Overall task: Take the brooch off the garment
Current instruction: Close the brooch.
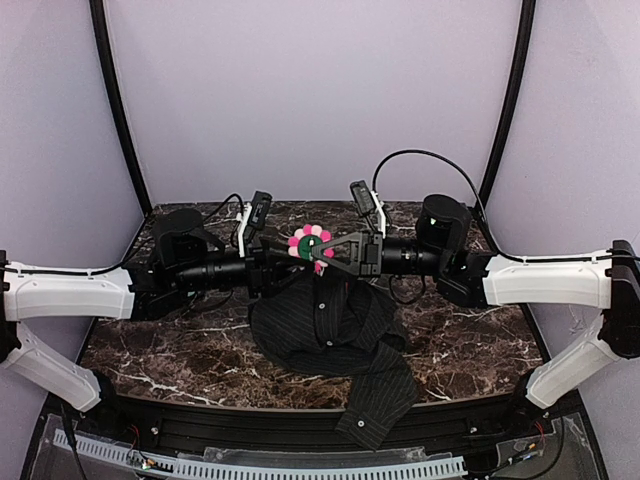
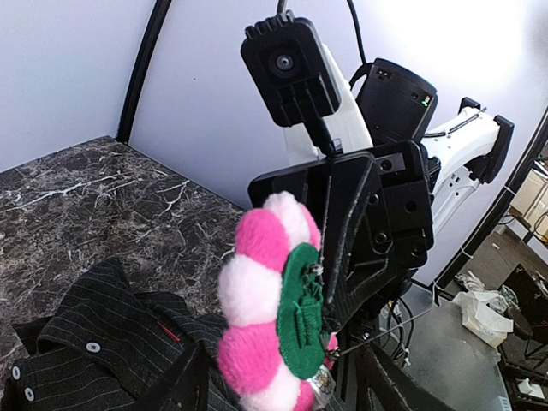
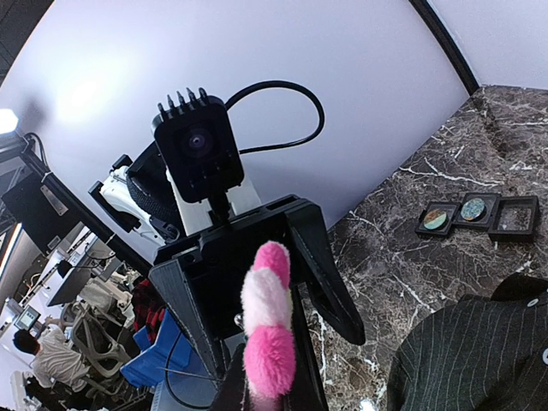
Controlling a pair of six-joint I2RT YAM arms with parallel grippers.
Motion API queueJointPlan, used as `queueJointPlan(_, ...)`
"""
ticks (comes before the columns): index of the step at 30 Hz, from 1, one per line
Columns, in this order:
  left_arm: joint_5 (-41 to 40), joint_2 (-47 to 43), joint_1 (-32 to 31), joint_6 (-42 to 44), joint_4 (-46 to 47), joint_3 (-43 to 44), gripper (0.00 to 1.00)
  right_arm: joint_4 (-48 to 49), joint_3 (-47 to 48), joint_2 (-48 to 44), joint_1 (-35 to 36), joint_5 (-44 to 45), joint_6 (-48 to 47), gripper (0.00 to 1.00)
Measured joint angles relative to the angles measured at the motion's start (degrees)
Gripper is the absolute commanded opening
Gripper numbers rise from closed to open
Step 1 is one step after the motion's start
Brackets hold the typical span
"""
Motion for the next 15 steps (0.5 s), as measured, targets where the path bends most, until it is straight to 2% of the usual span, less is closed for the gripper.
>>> queueJointPlan(15, -1.11, 0.00, 0.00, -1.09, 1.38, 0.00, 0.48, 0.02, 0.00, 0.00, 0.00, -0.02, 0.17, 0.00)
